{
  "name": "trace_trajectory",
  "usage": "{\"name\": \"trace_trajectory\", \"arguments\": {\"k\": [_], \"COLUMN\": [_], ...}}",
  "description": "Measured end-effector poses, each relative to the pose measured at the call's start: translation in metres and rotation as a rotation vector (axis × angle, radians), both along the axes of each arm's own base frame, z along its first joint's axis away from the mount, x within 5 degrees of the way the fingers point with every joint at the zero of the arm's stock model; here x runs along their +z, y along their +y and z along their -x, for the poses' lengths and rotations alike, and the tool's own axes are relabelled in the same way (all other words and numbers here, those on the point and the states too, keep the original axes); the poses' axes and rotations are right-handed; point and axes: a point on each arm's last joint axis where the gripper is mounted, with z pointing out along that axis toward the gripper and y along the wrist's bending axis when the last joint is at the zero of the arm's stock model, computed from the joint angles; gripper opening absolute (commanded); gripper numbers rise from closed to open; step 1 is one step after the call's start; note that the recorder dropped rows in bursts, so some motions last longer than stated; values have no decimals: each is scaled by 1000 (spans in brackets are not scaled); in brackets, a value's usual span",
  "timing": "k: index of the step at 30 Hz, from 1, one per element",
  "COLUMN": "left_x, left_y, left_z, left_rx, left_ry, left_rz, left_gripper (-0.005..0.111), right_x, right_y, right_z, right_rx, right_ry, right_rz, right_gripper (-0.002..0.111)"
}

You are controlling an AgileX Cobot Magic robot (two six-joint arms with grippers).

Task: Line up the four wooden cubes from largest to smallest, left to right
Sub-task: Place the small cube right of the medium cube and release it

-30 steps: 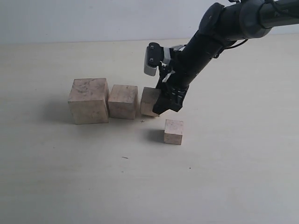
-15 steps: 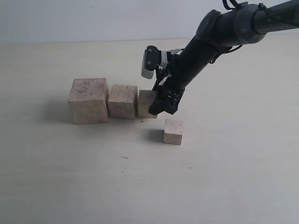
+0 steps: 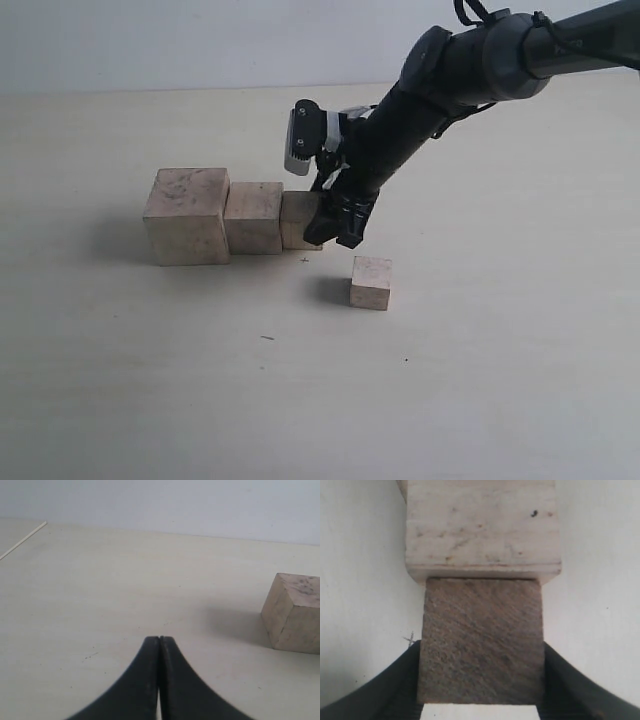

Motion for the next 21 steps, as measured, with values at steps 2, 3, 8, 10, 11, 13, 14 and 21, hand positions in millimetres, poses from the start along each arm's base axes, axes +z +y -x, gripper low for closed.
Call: {"name": "trace_trajectory", "arguments": {"k": [2, 3, 8, 10, 11, 13, 14, 21], "left_x": [0, 0, 0, 0, 0, 0, 0, 0], "left_y": [0, 0, 0, 0, 0, 0, 0, 0], "left_z": [0, 0, 0, 0, 0, 0, 0, 0], "left_rx": [0, 0, 0, 0, 0, 0, 0, 0], "left_ry": [0, 0, 0, 0, 0, 0, 0, 0], "left_rz": [0, 0, 0, 0, 0, 0, 0, 0], "left_gripper": [0, 0, 0, 0, 0, 0, 0, 0], "right_x": [0, 0, 1, 1, 1, 1, 1, 1], "right_y": [0, 0, 2, 2, 2, 2, 2, 2], "right_z": [1, 1, 2, 2, 2, 2, 2, 2], "right_rx": [31, 41, 61, 65, 65, 66, 68, 61], "right_ry": [-9, -12, -17, -19, -19, -20, -19, -14], "right_rz": [-2, -6, -21, -22, -23, -23, -23, -30], "right_gripper": [0, 0, 0, 0, 0, 0, 0, 4]}}
